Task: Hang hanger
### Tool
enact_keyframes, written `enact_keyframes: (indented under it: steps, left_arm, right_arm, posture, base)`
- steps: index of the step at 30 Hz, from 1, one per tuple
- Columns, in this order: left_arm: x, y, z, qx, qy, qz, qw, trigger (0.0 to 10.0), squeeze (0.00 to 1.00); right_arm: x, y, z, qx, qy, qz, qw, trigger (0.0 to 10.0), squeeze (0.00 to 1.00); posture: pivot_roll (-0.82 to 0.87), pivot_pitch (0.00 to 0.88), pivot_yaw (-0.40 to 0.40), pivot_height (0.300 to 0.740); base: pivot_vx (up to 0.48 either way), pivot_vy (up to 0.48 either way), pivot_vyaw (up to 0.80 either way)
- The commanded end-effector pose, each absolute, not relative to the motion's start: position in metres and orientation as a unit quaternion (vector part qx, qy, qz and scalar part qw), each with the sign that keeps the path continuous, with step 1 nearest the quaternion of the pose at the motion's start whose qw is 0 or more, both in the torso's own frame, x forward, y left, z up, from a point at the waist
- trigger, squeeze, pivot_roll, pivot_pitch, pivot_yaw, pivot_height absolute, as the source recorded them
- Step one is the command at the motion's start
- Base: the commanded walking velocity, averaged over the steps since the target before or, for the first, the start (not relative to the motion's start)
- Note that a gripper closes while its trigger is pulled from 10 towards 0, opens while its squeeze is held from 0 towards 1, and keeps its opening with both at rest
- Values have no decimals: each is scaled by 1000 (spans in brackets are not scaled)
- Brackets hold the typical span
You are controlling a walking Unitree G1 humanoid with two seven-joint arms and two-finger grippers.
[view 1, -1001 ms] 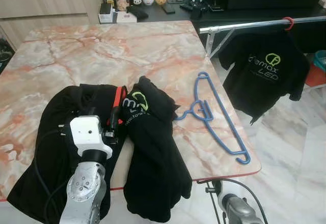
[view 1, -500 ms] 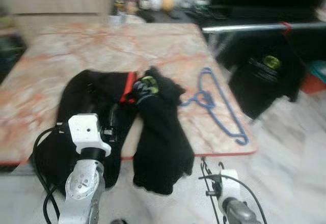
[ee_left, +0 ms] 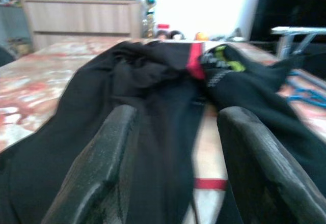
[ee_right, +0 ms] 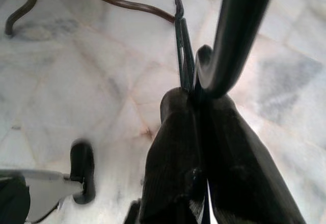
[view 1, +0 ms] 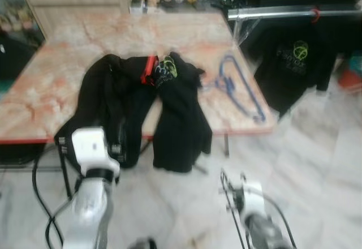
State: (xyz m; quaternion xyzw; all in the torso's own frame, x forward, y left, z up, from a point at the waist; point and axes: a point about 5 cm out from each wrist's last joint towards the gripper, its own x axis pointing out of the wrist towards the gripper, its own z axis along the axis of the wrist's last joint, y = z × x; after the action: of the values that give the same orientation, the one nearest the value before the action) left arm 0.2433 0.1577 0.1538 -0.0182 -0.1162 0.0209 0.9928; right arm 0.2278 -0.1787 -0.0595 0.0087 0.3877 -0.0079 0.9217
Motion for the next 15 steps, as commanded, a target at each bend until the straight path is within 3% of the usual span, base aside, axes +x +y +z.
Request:
enact_keyframes:
  steps: [1, 6, 14, 15]
  left_arm:
    - [242, 161, 156, -7, -121, 27, 992, 10000, 0]
    - [242, 164, 154, -6, -118, 30, 993, 10000, 0]
    - [241, 181, 138, 23, -83, 50, 995, 10000, 0]
    - [238, 192, 120, 35, -40, 59, 997, 10000, 0]
  right_arm:
    - [229, -179, -59, 8, 388, -8, 922, 10000, 0]
    - [229, -179, -59, 7, 388, -7, 922, 10000, 0]
    - [229, -179, -59, 7, 388, -7, 922, 10000, 0]
    - [229, -179, -59, 7, 388, -7, 922, 10000, 0]
  posture:
    - [95, 88, -37, 740]
    - [91, 90, -39, 740]
    - [87, 90, -37, 740]
    - [90, 92, -35, 740]
  base:
    - [-289, 0, 0]
    - [-289, 0, 0]
    - [0, 0, 0]
    - [0, 0, 0]
